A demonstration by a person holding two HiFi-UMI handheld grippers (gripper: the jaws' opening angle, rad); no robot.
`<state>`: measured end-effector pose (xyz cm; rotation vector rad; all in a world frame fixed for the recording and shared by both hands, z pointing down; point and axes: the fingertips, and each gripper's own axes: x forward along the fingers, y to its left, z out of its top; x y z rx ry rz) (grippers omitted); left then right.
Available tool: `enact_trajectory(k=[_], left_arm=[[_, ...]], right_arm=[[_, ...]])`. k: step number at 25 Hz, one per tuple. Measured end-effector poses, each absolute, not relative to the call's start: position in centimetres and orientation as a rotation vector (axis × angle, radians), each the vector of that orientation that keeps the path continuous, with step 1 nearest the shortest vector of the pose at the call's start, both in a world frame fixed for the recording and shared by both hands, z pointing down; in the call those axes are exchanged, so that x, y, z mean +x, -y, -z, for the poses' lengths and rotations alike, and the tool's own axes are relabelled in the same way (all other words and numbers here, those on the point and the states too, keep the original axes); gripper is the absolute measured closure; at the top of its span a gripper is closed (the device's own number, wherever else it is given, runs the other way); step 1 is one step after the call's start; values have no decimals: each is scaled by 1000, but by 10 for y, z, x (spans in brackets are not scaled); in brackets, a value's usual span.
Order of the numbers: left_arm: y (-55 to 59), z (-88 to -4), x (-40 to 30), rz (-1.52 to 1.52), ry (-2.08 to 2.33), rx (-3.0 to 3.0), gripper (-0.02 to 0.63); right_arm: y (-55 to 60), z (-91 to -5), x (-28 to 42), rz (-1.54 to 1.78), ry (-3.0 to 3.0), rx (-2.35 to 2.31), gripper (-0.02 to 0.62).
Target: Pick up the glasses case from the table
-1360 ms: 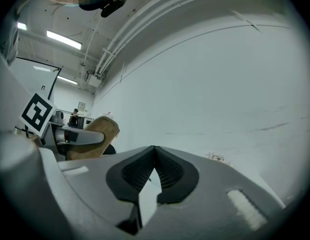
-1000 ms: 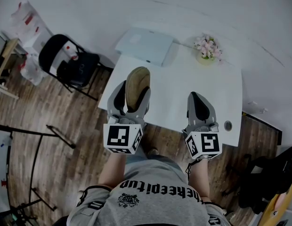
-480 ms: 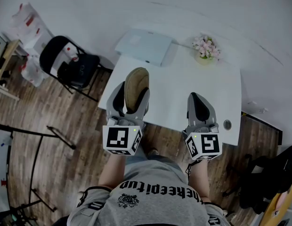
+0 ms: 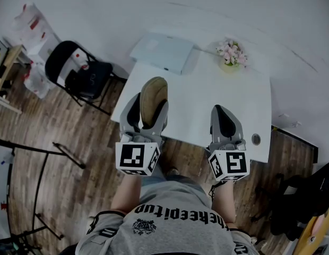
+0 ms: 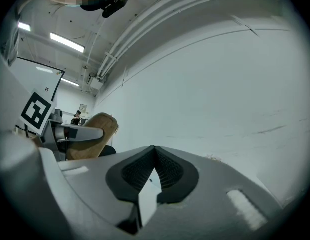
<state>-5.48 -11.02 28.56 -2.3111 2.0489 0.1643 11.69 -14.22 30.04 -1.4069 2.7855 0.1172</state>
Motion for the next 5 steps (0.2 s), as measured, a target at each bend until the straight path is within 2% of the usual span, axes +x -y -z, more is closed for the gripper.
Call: enact_trajectory(k=[5], left_arm=[[106,-286,-55,-174,-2046,-2315,302]], right_arm=[[138,-300,117,-120,-2779,-1413,592]])
